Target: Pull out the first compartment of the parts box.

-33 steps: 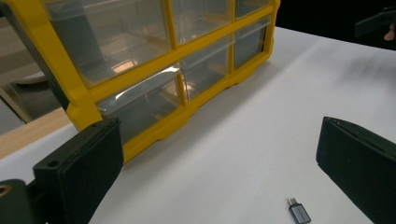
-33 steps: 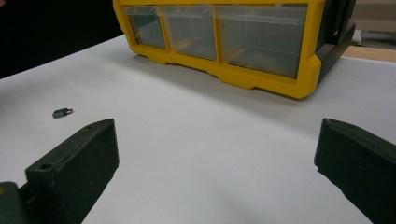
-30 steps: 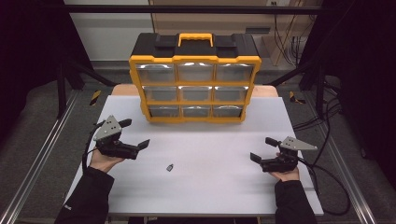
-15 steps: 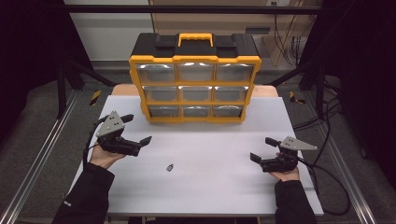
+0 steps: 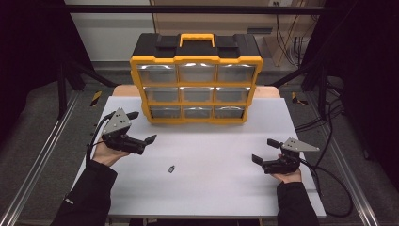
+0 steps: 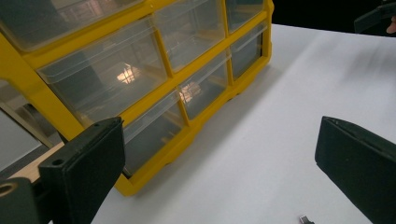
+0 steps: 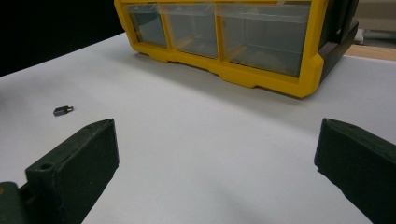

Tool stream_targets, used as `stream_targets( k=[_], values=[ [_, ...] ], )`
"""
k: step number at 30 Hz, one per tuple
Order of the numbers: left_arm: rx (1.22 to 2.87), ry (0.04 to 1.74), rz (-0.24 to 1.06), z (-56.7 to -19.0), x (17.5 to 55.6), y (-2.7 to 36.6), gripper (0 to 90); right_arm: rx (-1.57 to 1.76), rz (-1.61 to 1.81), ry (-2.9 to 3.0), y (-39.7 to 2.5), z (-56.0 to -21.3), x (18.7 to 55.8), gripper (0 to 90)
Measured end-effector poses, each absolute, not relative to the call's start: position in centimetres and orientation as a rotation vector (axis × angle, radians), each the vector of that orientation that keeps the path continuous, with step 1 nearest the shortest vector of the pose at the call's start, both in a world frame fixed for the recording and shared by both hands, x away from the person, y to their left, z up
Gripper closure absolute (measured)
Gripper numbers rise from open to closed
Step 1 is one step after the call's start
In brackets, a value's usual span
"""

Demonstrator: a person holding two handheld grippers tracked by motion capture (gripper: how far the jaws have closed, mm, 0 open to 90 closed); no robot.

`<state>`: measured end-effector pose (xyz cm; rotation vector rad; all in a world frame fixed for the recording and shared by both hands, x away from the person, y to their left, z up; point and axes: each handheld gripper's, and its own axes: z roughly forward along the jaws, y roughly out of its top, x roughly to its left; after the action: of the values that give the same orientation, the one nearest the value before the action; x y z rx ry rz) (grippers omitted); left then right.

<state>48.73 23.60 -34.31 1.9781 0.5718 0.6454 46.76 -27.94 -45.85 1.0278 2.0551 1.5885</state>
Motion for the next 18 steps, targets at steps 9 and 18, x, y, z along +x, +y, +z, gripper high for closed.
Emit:
stream_targets(
  k=[9,18],
  values=[
    [2.008,0.549,0.690,-33.8,49.0,23.1,1.5,1.028,1.588,2.056,-27.9,-45.9,46.8,0.3],
    [2.042,0.522,0.725,-33.1,49.4,22.6,1.5,1.027,1.586,2.057,-27.9,-45.9,46.8,0.4]
  ],
)
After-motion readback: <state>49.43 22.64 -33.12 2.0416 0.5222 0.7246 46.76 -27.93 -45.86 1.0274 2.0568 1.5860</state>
